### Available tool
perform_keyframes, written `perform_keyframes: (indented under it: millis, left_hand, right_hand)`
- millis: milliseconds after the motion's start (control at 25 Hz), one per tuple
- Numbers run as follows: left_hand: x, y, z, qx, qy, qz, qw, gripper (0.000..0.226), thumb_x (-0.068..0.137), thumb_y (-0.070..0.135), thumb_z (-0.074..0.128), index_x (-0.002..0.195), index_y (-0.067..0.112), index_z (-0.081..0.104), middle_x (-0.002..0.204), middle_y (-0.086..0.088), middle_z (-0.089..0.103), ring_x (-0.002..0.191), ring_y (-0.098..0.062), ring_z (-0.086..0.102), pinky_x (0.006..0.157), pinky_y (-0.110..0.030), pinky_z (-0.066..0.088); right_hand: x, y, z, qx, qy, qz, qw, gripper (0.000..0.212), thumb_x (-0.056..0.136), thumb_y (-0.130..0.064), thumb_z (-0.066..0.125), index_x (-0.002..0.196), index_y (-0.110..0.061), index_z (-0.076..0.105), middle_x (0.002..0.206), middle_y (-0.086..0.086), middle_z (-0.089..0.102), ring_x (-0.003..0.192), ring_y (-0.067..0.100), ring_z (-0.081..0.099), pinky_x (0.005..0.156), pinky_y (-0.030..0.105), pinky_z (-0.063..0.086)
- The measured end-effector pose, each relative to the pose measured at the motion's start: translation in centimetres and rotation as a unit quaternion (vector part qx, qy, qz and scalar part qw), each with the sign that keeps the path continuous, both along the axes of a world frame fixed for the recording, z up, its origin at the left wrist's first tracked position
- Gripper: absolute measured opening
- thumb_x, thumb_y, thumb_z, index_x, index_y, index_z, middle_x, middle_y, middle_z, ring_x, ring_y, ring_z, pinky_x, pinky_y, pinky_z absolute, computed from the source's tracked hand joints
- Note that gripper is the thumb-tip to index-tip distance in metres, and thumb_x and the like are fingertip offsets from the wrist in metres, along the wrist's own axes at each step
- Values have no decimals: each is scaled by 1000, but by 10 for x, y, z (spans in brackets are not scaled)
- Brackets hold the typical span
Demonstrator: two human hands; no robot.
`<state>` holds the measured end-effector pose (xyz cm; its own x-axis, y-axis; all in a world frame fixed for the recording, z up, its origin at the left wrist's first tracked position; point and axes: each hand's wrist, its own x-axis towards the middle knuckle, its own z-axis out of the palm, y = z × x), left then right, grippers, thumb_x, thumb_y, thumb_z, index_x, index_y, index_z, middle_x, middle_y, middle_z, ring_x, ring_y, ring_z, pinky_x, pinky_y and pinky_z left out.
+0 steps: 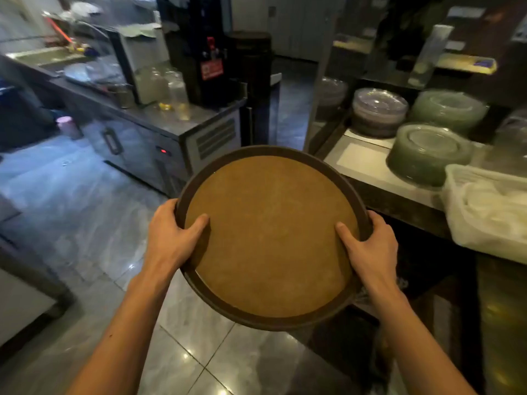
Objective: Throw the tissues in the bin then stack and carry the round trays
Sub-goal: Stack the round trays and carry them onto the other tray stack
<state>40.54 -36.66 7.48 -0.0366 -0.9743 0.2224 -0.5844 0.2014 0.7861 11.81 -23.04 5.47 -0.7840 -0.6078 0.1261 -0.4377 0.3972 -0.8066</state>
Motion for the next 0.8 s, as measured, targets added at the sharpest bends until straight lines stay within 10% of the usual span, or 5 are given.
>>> perform_keyframes:
  millis: [400,800]
  left_hand:
    - [169,-45,66,-22,53,195,979,35,67,42,66,95,23,56,101,-6,62,90,-25,59,74,-37,45]
    - [104,-191,99,-52,51,263,962,30,75,32,73,99,23,56,99,-3,63,88,-23,61,75,-38,50]
  right_hand:
    - [134,-184,63,-63,-12,247,967,62,74,-50,74,126,-21,56,118,6,64,109,27,59,92,49,50]
    - [73,-374,94,-105,-18,314,944,54,79,-37,76,125,-16,56,105,-2,59,102,23,59,87,48,51]
